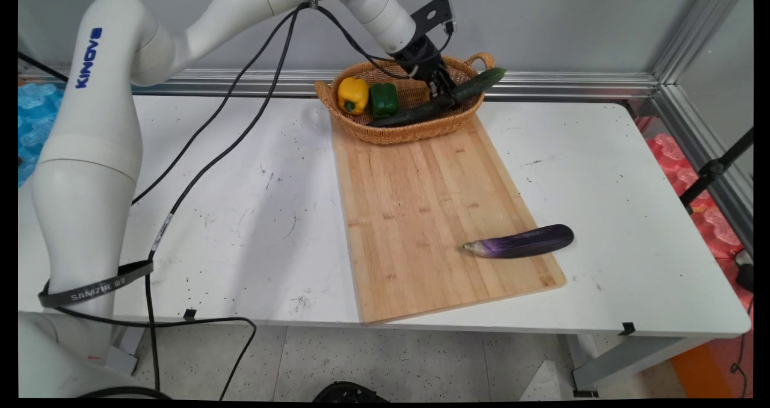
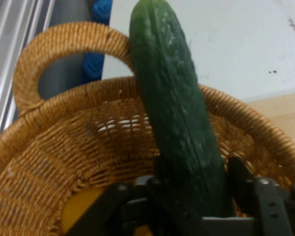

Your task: Pick up the cucumber from the vegetable basket, then place the picked object on the cutting board

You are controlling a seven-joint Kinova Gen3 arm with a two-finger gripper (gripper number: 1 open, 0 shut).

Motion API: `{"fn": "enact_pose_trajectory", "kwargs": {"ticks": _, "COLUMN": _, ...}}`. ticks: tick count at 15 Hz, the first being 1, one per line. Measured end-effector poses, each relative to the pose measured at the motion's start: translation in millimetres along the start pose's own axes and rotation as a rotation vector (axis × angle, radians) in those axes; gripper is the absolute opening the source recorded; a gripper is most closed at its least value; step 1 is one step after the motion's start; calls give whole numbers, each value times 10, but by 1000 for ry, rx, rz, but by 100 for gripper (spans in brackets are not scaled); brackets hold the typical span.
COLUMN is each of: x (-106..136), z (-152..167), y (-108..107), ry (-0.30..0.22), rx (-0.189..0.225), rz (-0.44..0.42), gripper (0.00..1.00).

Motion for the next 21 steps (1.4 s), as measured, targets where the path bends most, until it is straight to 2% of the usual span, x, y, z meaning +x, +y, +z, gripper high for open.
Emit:
{"fn": "enact_pose_trajectory", "kwargs": {"ticks": 6, "x": -52, "z": 53, "y": 55, "ry": -9, "rx": -18, "rz": -5, "gripper": 0}}
{"fn": "enact_pose_trajectory", "kwargs": {"ticks": 11, "x": -6, "z": -17, "y": 53, "ry": -8, "rx": -2, "rz": -8, "gripper": 0}}
{"fn": "enact_pose_trajectory", "kwargs": {"ticks": 16, "x": 251, "z": -301, "y": 75, "ry": 19, "rx": 27, "rz": -9, "gripper": 0}}
{"fn": "enact_pose_trajectory", "kwargs": {"ticks": 21, "x": 542, "z": -617, "y": 195, "ry": 36, "rx": 41, "rz": -18, "gripper": 0}}
